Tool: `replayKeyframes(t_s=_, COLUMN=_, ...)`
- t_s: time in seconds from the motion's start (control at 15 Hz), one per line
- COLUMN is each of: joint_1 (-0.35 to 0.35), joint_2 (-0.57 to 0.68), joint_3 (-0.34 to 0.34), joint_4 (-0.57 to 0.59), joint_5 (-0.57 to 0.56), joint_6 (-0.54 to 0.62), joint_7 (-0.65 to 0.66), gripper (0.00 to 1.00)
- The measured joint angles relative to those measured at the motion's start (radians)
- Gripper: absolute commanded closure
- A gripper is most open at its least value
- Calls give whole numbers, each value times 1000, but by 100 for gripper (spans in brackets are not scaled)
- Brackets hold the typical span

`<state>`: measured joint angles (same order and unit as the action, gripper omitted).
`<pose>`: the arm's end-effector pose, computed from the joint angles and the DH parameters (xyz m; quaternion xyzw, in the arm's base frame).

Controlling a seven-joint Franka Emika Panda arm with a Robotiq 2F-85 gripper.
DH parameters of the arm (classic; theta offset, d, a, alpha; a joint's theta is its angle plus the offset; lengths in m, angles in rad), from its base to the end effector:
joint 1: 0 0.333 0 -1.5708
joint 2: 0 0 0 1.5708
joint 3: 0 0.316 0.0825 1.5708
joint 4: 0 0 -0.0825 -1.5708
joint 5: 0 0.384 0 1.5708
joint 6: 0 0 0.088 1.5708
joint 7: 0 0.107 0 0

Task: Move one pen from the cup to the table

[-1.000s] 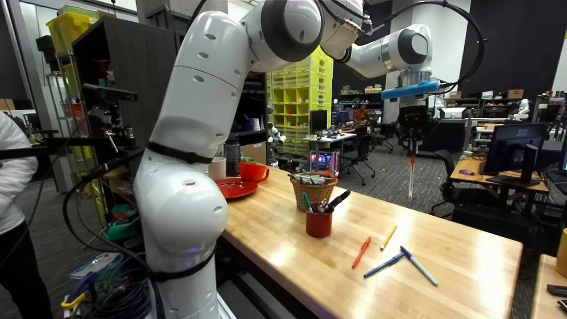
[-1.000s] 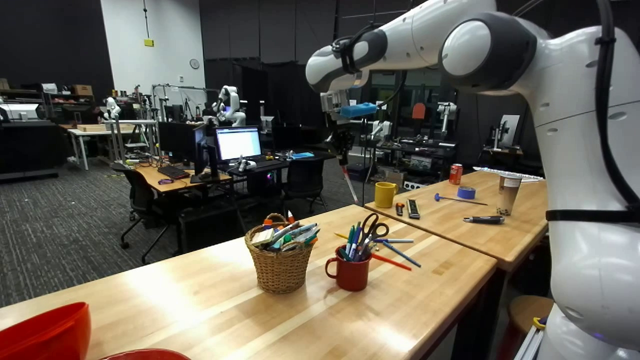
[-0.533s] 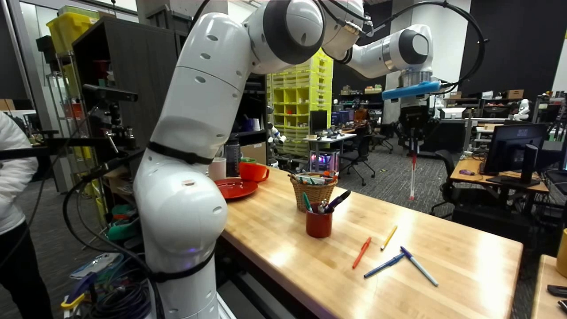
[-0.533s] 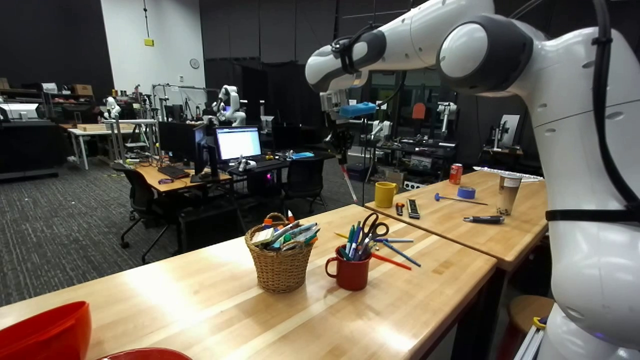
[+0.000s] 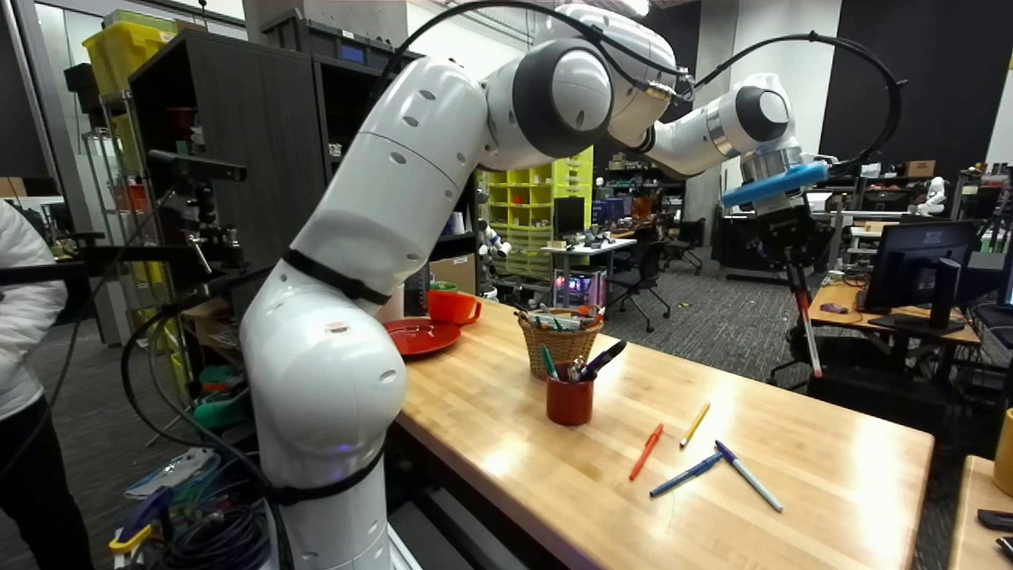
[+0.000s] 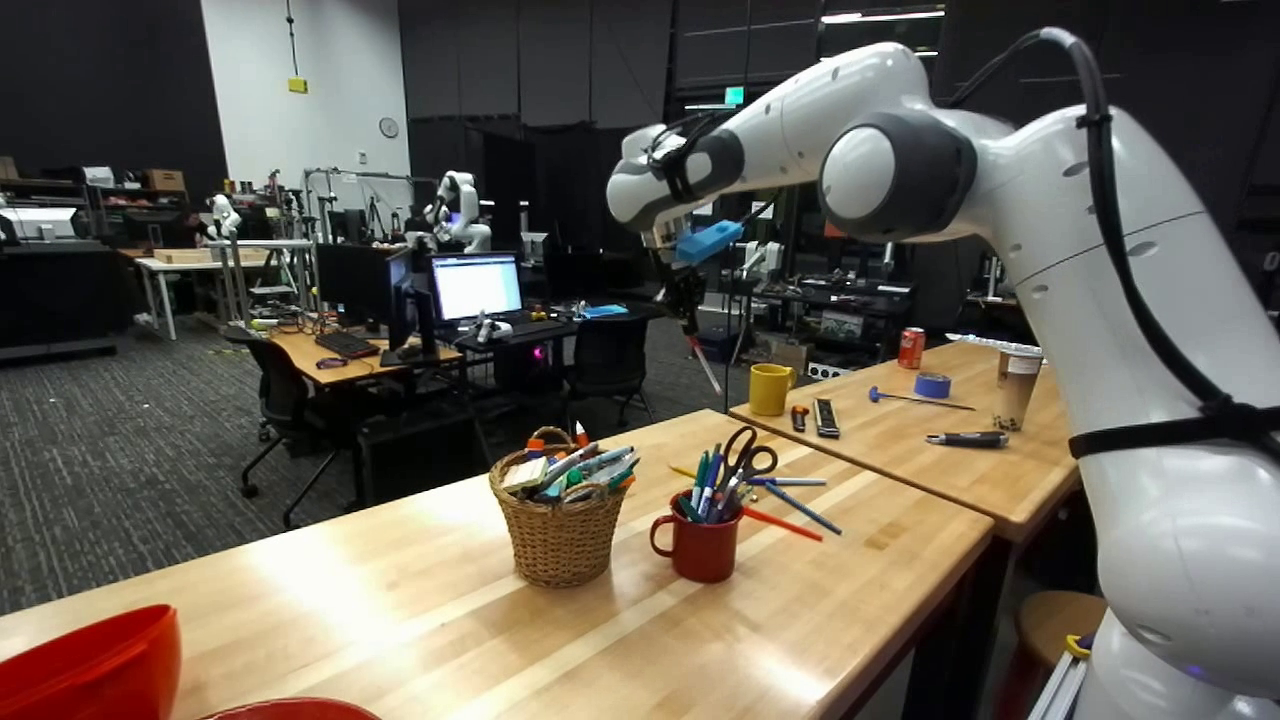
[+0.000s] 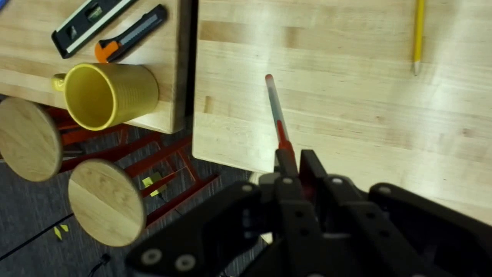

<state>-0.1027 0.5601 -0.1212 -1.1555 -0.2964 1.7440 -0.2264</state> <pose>0.7022 -0.1633 0.4863 0.9834 0.0339 -0.0235 0.1766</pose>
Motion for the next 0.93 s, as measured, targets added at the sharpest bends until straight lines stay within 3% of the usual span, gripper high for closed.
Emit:
replayKeyframes(t_s=0.4, joint_1=-5, joint_2=120, joint_3=-24, joint_4=86, joint_5=-12, joint_6=-60, joint_7=11, gripper=97)
replayKeyframes(t_s=0.93, joint_1=2, joint_2=131, joint_3=-25, joint_4=116, joint_5=-42, joint_6=-265, joint_7=24, gripper=97)
